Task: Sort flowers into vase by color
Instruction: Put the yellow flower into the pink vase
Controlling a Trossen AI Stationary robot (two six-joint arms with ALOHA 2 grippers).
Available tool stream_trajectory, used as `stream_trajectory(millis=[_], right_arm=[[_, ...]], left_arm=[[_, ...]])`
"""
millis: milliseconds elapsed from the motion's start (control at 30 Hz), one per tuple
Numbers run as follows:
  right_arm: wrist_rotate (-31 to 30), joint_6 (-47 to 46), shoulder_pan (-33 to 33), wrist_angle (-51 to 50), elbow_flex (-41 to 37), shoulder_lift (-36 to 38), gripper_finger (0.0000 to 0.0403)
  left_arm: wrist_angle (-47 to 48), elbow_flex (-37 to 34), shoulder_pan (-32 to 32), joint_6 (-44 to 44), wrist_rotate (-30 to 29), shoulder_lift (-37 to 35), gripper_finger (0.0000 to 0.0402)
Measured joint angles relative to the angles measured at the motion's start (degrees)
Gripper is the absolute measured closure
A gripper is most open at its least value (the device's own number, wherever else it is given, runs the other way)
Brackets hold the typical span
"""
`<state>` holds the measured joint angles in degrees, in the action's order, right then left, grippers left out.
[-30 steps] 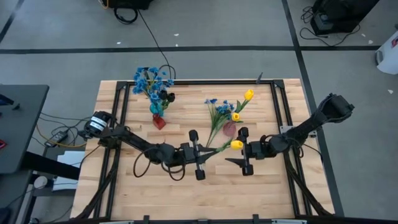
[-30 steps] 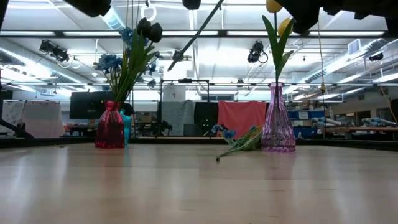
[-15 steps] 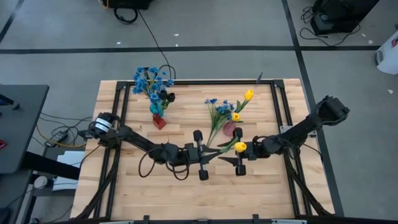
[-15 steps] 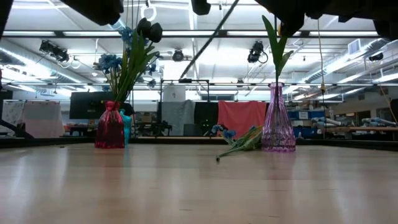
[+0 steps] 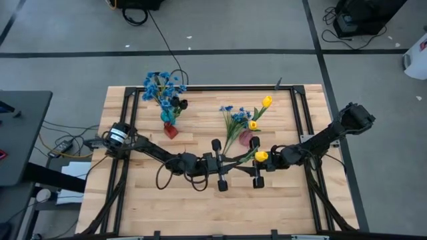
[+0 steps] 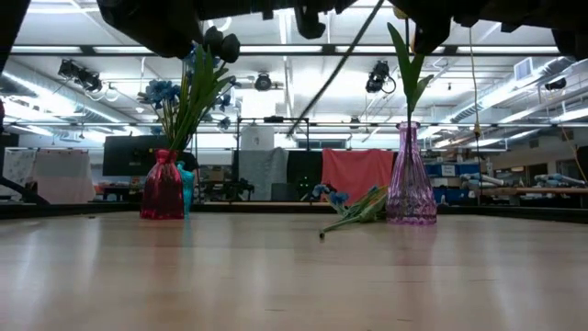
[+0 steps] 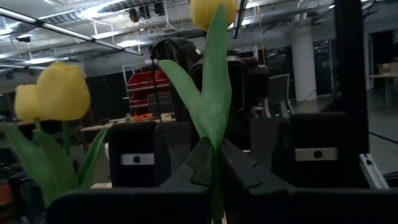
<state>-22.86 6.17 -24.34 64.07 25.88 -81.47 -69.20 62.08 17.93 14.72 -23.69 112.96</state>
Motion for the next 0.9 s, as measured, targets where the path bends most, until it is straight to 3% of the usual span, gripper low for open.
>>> stream_trajectory(millis=[200,333,467,767,900], right_arm=[[0.4,0.1,0.0,-0.5,-0.1,0.2,0.0273],[1.2,0.0,0.1,-0.4,0.0,0.2,0.0271],[2.6,0.5,-0.4,-1.2,0.1,0.8,0.0246],[2.6,1.1,-1.0,-2.3,0.0,1.0,0.0143],[2.1,1.2,-1.0,-3.3,0.0,1.0,0.0132]], left_arm=[[-0.5,0.4,0.0,0.7,0.3,0.1,0.0387],[-1.8,0.4,0.1,1.2,-0.1,0.2,0.0387],[-1.3,0.4,0.1,1.2,-1.4,0.1,0.0387],[-2.0,0.5,0.1,1.1,-1.7,-0.2,0.0387],[-2.3,0.5,0.2,1.1,-1.7,-0.3,0.0387]])
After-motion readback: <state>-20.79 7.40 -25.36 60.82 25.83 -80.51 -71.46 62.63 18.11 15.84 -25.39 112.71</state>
